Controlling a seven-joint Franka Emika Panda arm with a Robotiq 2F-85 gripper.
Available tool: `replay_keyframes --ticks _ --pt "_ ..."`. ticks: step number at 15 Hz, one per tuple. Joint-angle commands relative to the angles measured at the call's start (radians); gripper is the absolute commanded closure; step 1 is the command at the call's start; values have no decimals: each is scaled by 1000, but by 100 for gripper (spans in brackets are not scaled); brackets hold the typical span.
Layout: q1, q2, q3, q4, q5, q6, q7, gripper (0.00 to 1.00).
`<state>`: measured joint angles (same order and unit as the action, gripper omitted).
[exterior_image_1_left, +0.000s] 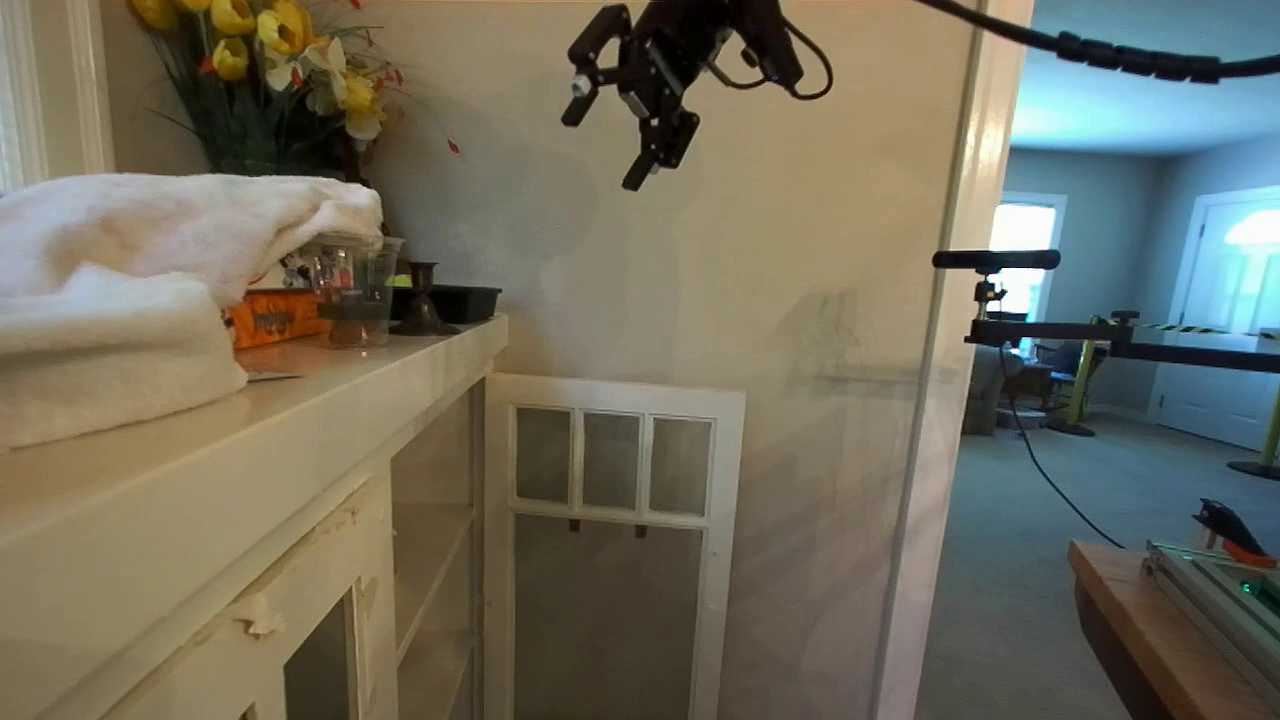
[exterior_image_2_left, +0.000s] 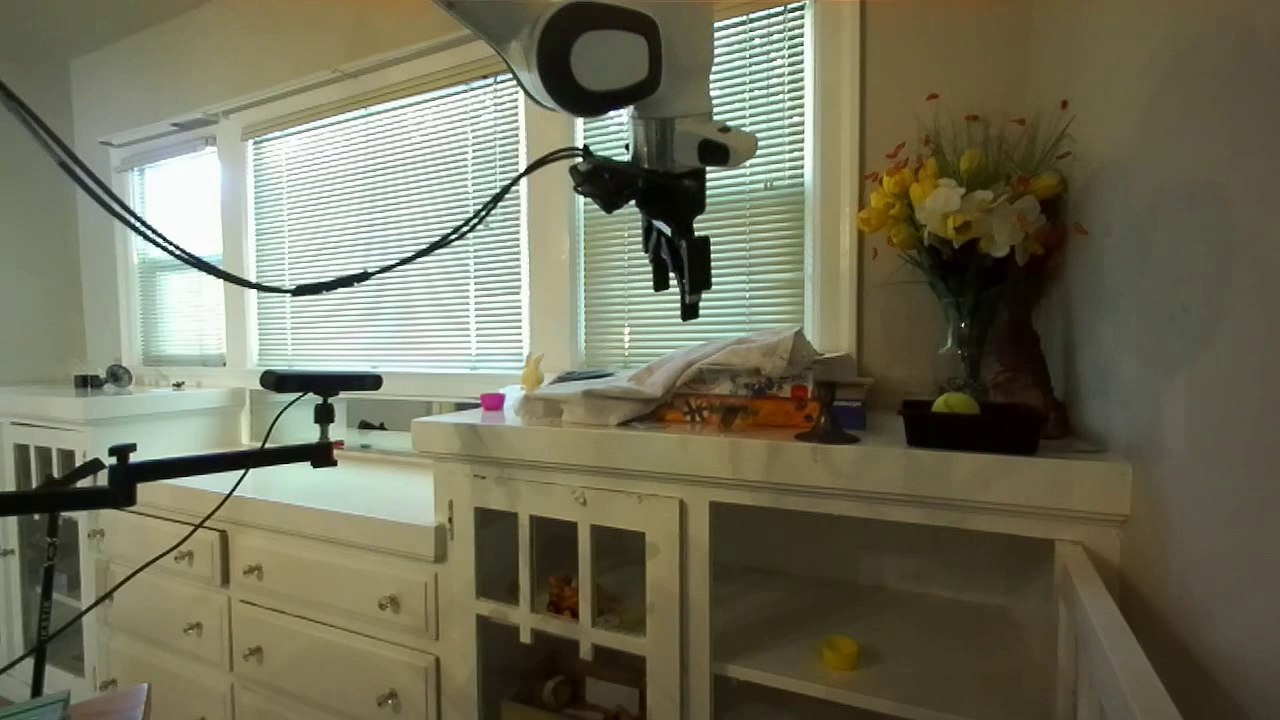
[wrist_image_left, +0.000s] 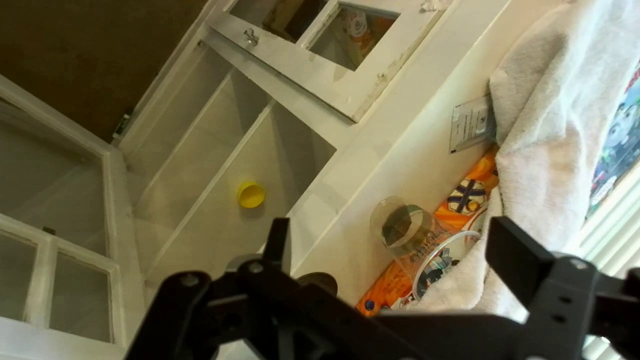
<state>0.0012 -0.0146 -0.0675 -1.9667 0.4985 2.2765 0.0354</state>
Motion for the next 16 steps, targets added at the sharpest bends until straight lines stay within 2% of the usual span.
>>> replay_keyframes --ticks 1,3,4,7,10,16 --pt "1 178 37 158 62 96 -26 0" --pt "-3 252 65 229 47 148 0 0" --pt "-13 169 64 130 13 128 4 0" --pt "-15 242 81 200 10 150 7 0" --pt "-17 248 80 214 9 150 7 0" --pt "-42 343 110 264 56 295 -24 0"
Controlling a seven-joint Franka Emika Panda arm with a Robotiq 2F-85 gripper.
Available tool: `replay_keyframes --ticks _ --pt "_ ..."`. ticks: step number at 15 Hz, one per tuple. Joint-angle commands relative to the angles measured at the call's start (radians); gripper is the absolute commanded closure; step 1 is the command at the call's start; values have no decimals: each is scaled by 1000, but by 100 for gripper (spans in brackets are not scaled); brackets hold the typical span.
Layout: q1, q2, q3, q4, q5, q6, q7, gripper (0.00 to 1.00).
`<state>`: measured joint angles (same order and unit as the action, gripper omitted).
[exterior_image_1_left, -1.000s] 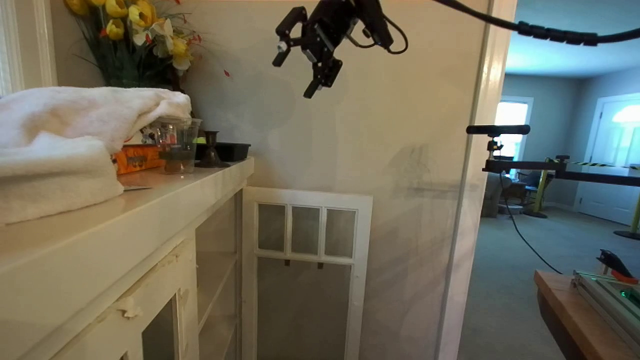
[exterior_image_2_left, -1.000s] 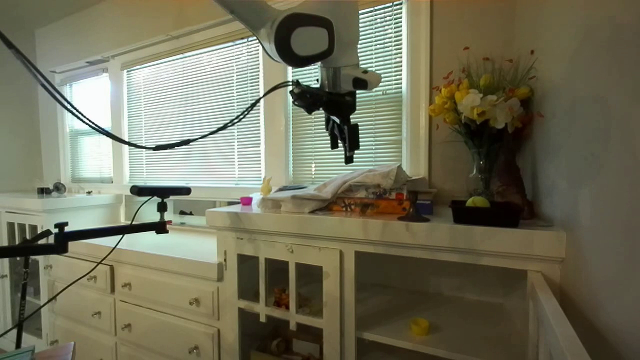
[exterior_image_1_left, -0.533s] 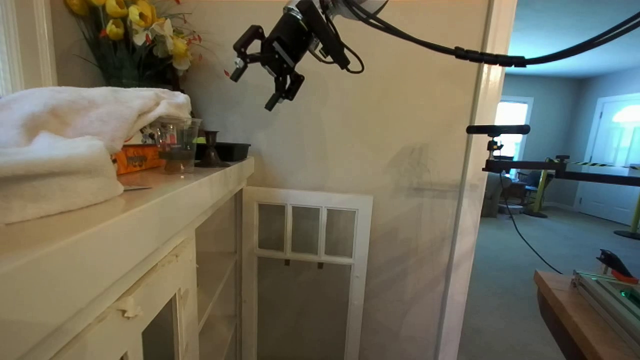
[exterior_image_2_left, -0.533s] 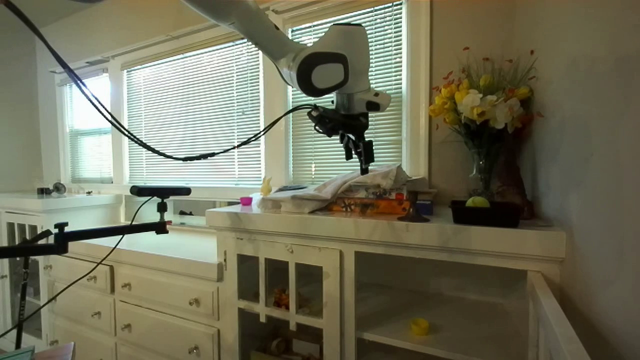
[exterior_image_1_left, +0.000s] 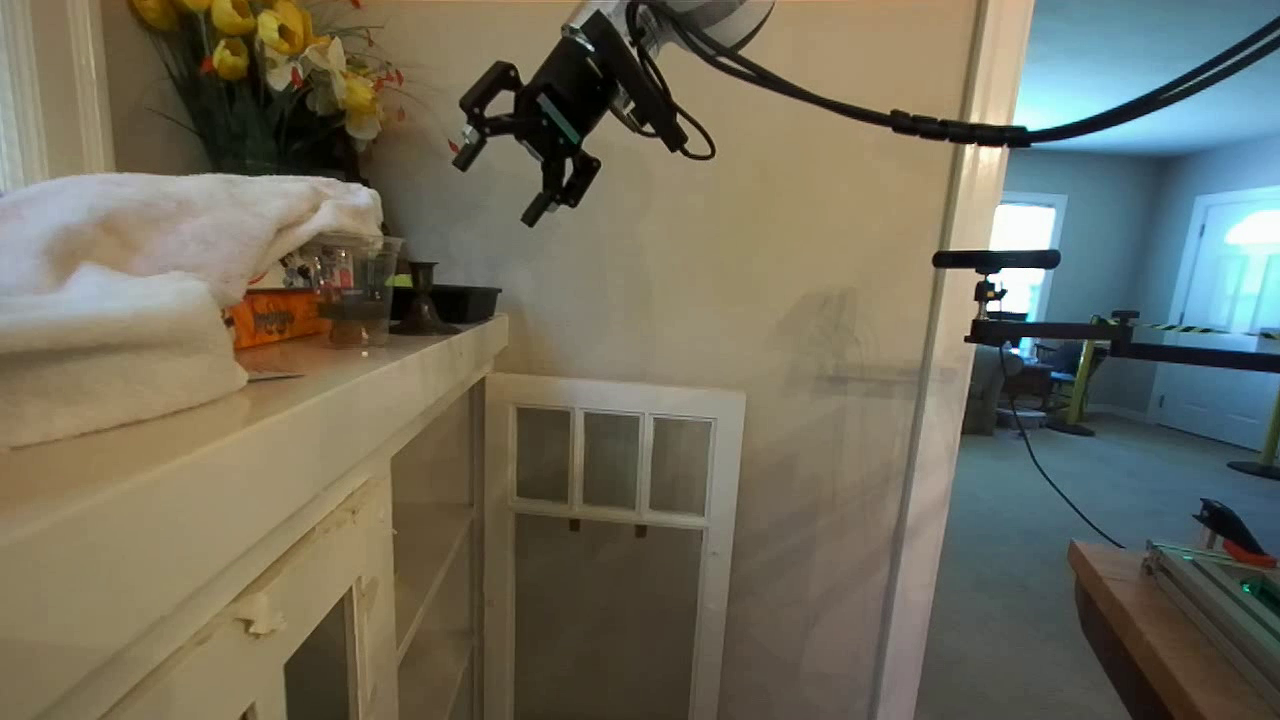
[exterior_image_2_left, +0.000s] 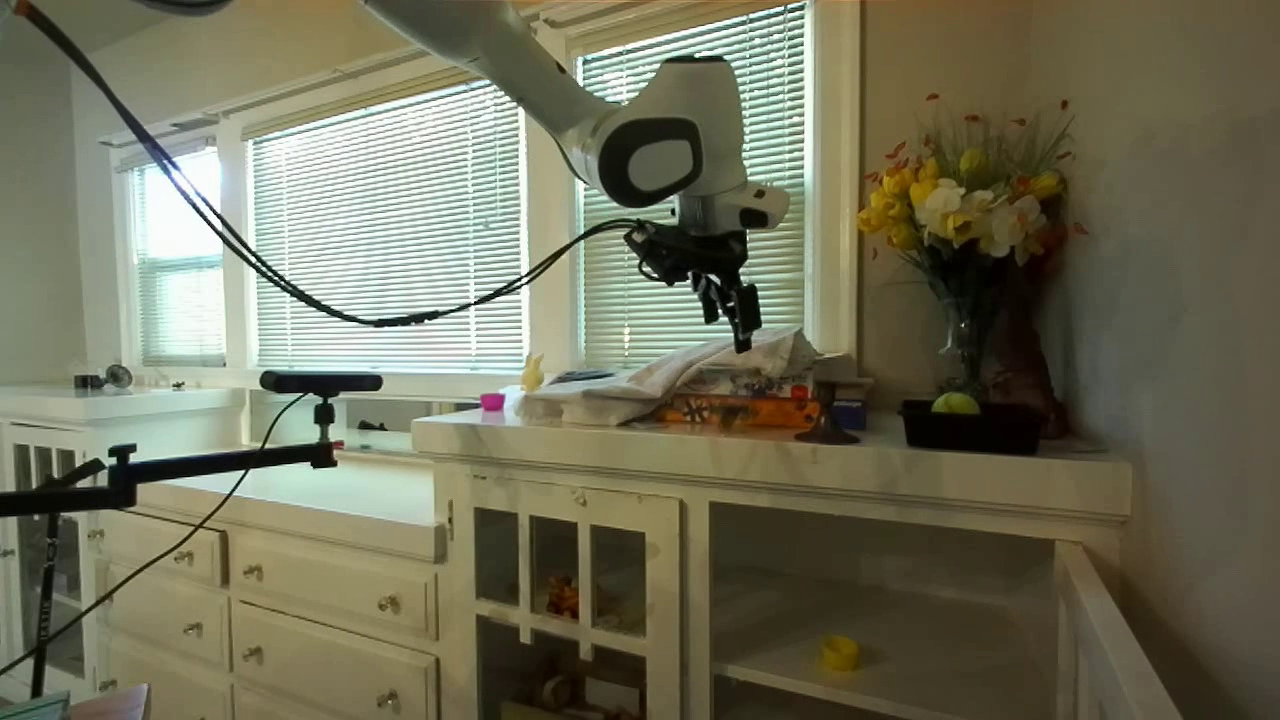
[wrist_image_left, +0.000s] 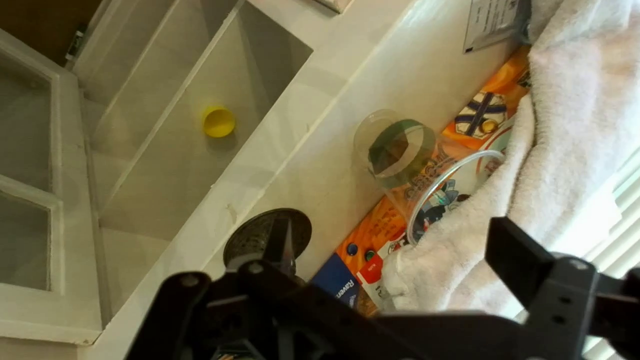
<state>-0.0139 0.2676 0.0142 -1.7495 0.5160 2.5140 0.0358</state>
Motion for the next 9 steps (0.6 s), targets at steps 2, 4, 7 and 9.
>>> replay_keyframes --ticks 2,4,7,9 --pt "-42 99 43 69 41 91 -34 0" --pt "-63 144 70 107 51 103 -59 0" --pt "-87 198 115 167 59 90 -93 0" --pt "-104 230 155 210 71 70 -126 0"
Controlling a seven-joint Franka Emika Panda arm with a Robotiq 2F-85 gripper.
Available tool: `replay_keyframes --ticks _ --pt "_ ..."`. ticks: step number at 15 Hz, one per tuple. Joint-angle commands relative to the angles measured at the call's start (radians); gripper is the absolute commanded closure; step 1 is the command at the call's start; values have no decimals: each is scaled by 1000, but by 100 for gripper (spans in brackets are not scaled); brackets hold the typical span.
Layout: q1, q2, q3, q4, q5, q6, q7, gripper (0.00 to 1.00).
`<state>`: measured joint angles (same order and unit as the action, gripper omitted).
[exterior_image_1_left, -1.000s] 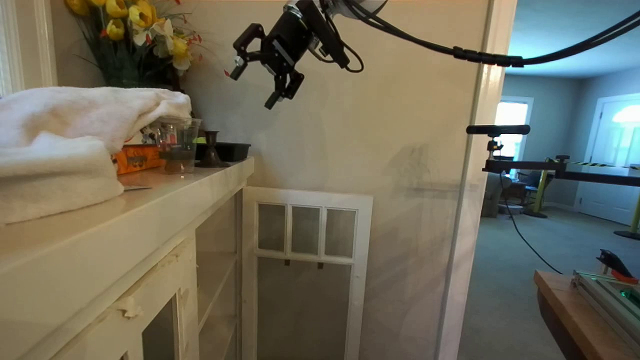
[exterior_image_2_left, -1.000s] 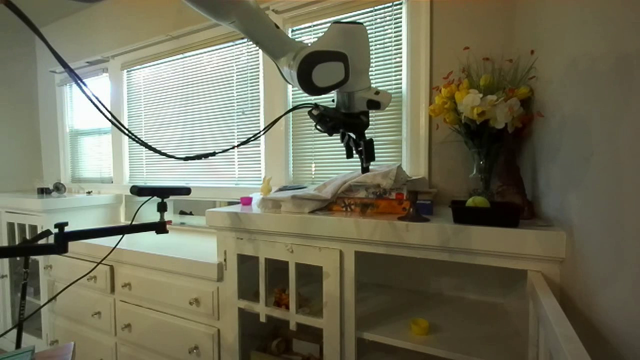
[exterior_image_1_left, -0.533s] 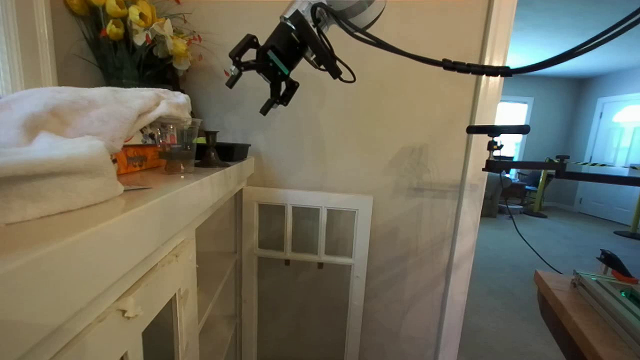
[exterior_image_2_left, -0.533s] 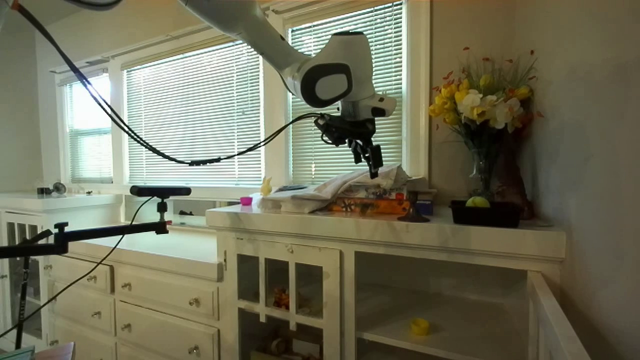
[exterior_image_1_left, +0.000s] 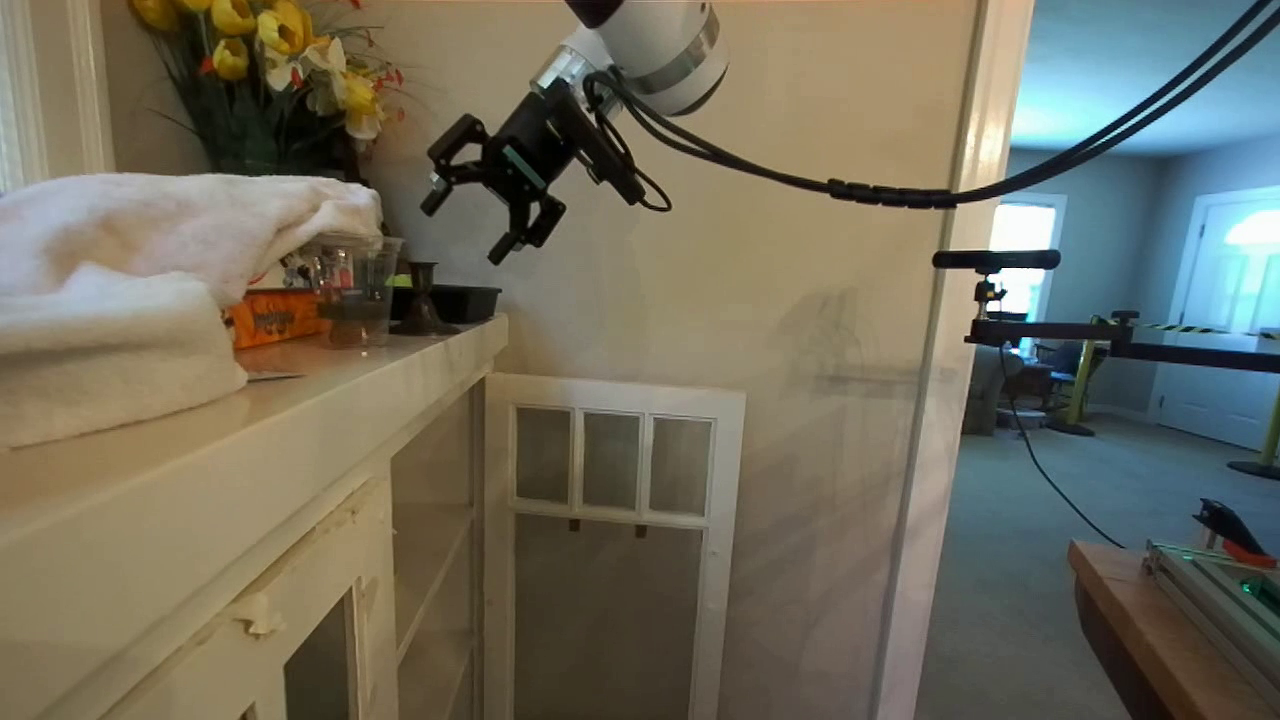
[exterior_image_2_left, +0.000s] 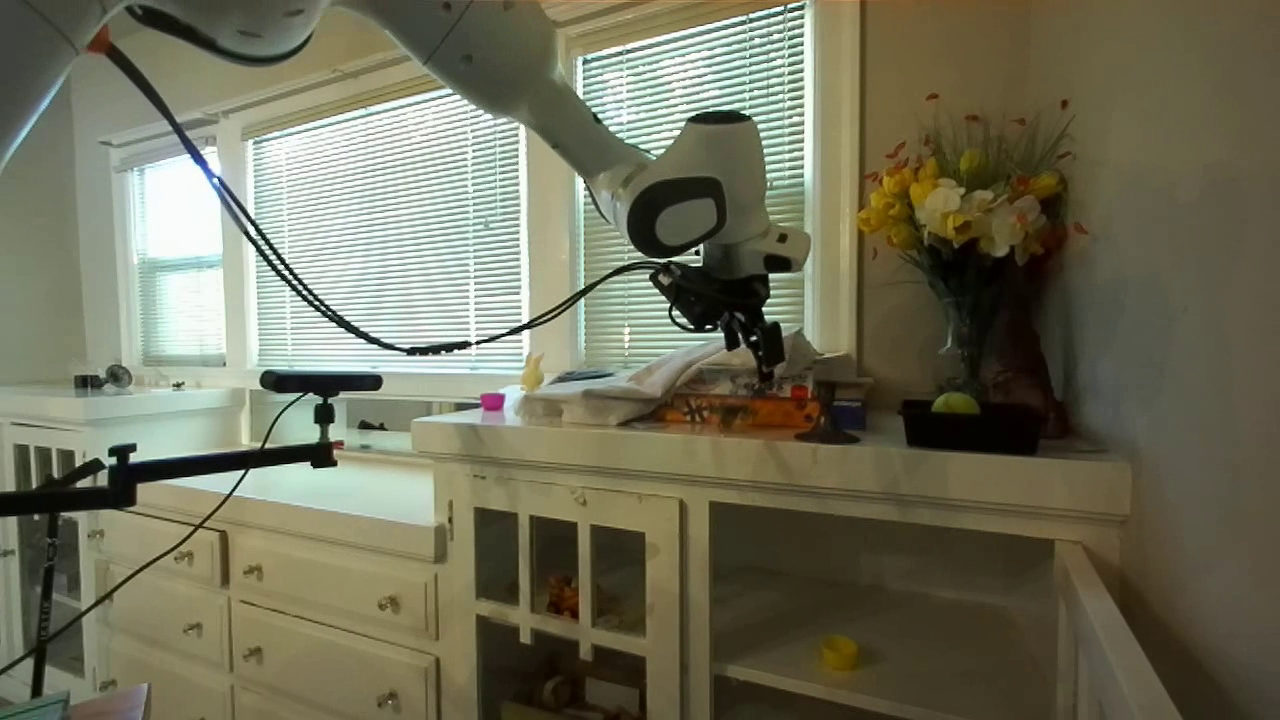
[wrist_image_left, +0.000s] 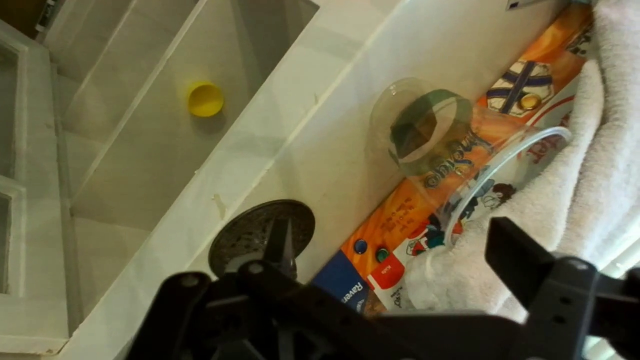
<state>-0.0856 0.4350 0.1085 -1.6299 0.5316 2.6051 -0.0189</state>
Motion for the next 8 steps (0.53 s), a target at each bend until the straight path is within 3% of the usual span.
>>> replay_keyframes --ticks 1,4,8 --pt "-37 77 79 109 58 -26 -89 0" --pt "-41 124 118 170 64 -57 -118 0" --pt "-32 163 121 219 45 -82 -84 0"
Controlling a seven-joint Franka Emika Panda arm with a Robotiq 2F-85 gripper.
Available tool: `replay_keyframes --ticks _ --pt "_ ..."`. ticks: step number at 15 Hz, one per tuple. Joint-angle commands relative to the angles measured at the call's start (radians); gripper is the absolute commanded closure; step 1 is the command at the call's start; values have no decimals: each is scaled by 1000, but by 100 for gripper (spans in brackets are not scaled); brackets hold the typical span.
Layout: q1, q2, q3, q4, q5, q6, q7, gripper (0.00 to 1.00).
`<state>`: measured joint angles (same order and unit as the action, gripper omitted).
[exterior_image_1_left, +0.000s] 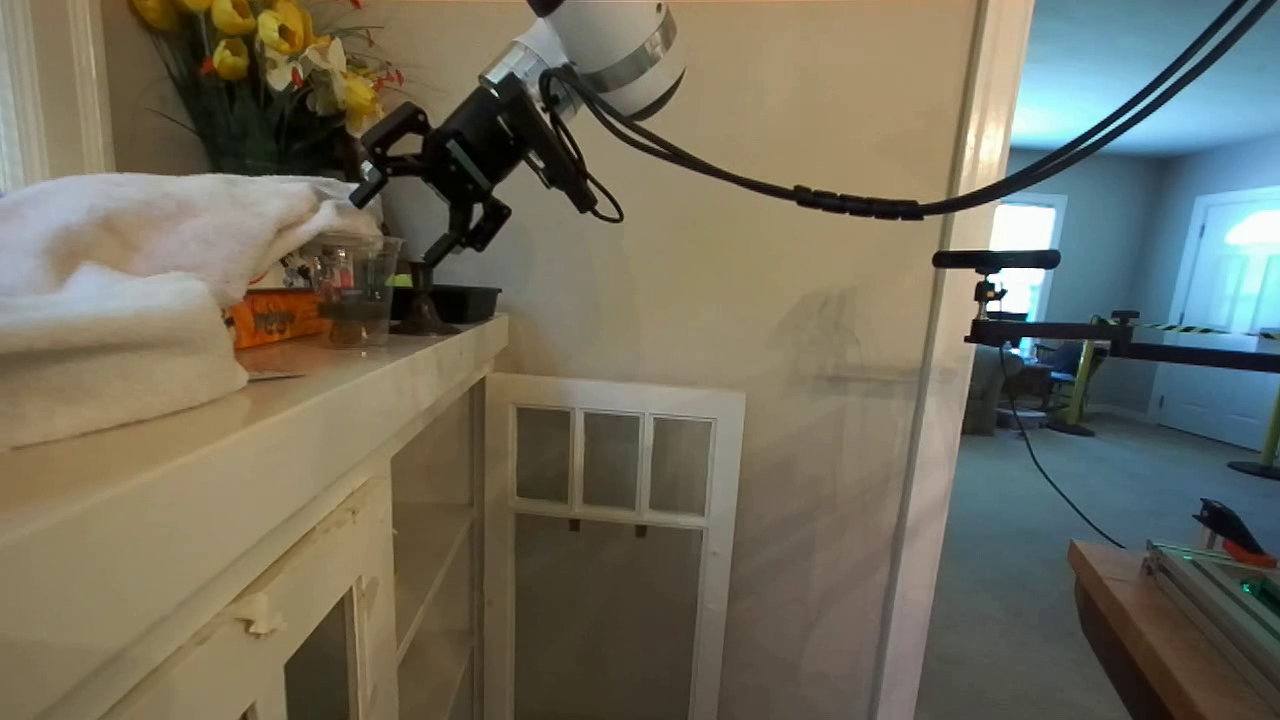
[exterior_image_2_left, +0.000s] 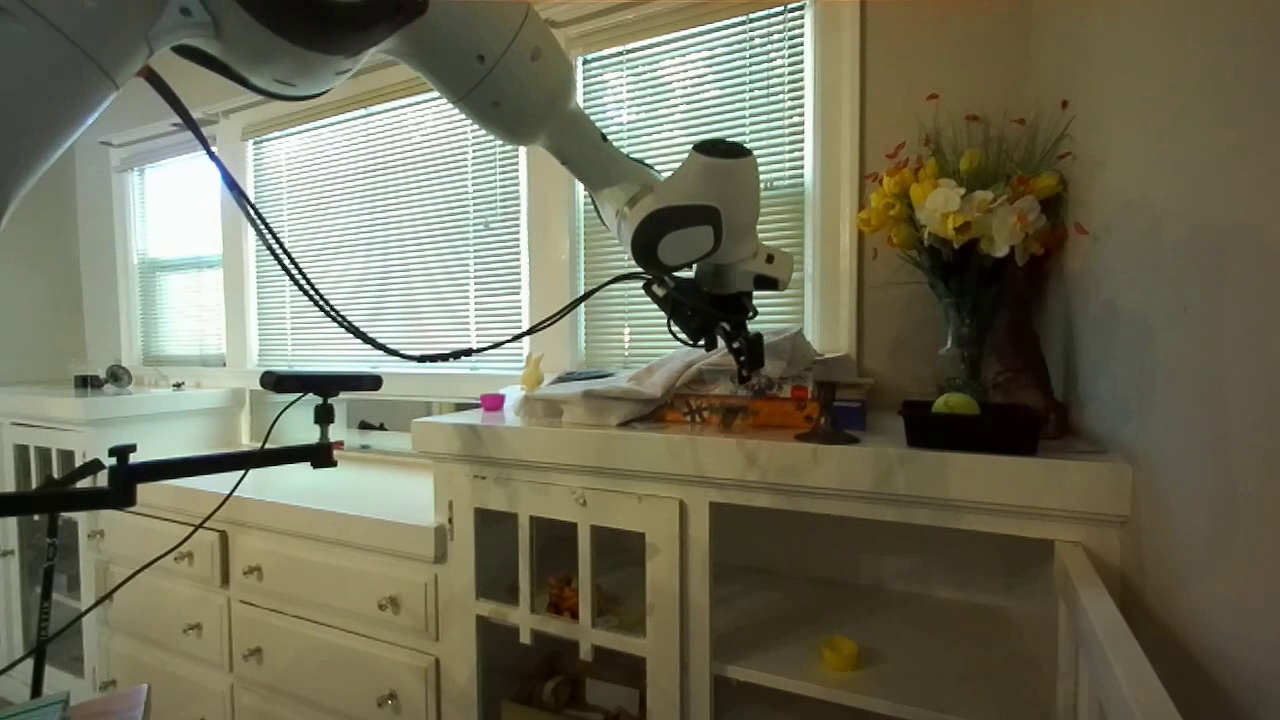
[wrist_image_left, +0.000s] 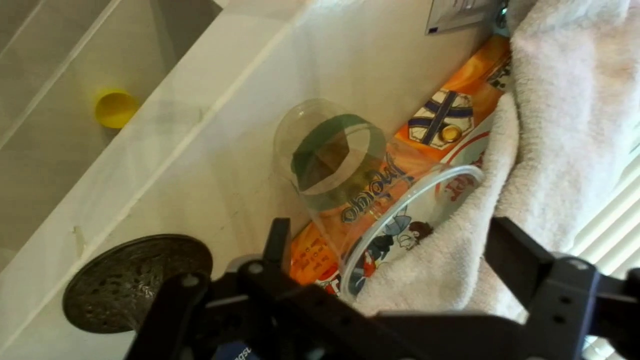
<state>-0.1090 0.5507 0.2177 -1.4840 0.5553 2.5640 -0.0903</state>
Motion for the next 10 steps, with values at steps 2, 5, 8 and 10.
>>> replay_keyframes --ticks 2,5,8,10 --pt "-8 61 9 88 18 -49 -3 0" --pt "-8 79 7 108 15 -56 4 21" --pt "-8 93 7 122 12 -60 8 46" --pt "-8 101 8 131 11 -61 8 61"
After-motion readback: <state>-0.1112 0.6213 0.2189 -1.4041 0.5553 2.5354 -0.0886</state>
